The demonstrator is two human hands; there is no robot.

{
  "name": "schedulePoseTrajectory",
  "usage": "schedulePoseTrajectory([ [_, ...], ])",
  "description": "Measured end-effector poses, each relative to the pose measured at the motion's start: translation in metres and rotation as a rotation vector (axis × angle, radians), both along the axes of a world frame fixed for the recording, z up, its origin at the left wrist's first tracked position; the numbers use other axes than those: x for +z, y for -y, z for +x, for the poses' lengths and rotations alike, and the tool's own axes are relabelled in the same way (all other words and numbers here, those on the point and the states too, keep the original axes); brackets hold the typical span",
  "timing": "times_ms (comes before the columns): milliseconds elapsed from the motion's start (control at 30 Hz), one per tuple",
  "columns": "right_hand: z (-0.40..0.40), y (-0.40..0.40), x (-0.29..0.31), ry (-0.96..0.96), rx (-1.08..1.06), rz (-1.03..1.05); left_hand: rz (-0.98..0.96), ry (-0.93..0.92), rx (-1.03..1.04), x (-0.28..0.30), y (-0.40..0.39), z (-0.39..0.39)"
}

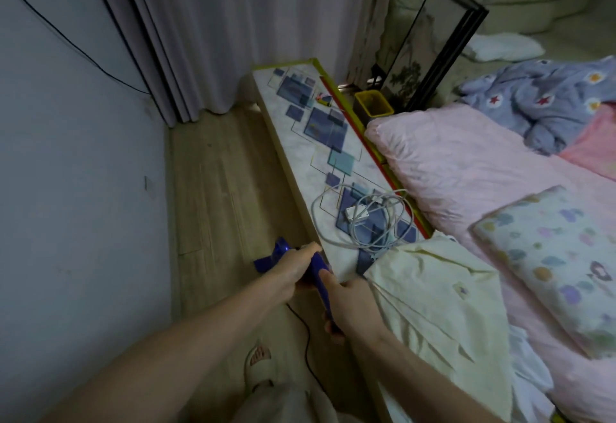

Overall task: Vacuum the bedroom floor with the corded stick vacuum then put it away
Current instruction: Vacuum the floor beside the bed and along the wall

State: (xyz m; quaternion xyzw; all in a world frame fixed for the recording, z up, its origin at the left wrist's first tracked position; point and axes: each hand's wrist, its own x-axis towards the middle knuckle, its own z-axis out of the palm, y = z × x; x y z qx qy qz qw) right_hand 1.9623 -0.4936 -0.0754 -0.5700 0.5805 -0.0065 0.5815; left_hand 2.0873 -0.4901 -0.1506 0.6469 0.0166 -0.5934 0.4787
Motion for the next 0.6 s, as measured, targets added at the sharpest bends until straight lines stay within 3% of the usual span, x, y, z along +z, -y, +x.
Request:
schedulePoseTrajectory([
  [100, -0.008, -0.027, 0.002, 0.061, -0.082, 0.095, 0.03, 0.011, -0.075, 0.004, -0.021, -0.008],
  [200, -0.001, -0.033, -0.003, 0.064, -0.024, 0.067, 0.042, -0.007, -0.06, 0.008, -0.029, 0.0],
  [600, 0.044, 0.026, -0.033, 0.093, 0.014, 0.075, 0.025, 0.001, -0.02, -0.013, 0.031, 0.051],
])
